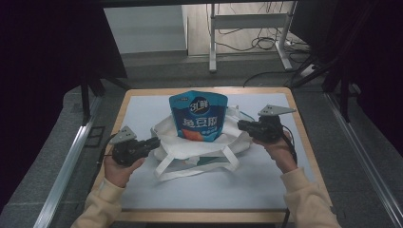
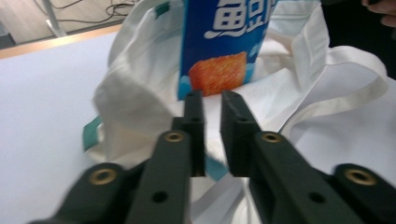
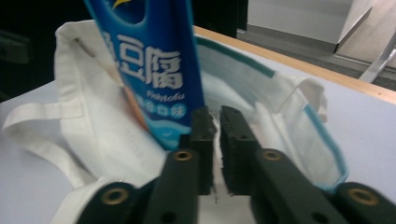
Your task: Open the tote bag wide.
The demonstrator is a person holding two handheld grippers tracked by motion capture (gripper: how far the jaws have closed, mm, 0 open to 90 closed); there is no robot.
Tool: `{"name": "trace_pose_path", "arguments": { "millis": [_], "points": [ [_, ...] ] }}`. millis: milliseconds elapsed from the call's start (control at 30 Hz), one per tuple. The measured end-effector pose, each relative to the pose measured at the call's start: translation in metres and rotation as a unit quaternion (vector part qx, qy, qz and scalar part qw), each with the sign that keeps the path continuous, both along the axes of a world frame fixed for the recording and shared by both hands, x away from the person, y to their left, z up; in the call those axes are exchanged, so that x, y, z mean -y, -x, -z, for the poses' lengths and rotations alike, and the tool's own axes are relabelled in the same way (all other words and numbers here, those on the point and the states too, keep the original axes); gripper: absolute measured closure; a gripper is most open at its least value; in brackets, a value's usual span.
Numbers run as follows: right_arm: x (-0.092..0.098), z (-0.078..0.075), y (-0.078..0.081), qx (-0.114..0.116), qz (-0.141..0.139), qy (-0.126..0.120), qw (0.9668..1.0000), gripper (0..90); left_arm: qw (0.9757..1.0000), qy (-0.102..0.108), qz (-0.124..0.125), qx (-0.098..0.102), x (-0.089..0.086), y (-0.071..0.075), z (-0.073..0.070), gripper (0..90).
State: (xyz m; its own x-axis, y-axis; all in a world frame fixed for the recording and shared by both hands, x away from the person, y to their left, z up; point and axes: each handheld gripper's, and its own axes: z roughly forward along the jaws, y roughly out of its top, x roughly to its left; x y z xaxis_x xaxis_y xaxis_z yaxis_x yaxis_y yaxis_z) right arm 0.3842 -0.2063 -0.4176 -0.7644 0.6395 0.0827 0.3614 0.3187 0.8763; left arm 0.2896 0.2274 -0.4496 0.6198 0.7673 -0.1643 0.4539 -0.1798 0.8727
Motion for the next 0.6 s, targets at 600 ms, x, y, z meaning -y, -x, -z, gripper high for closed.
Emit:
{"name": "trace_pose_path", "arguments": {
  "millis": [600],
  "points": [
    [0.034, 0.023, 0.062, -0.003, 0.005, -0.018, 0.9998, 44.6, 0.9998, -0.013, -0.015, -0.002, -0.020, 0.032, 0.023, 33.3]
  ]
}}
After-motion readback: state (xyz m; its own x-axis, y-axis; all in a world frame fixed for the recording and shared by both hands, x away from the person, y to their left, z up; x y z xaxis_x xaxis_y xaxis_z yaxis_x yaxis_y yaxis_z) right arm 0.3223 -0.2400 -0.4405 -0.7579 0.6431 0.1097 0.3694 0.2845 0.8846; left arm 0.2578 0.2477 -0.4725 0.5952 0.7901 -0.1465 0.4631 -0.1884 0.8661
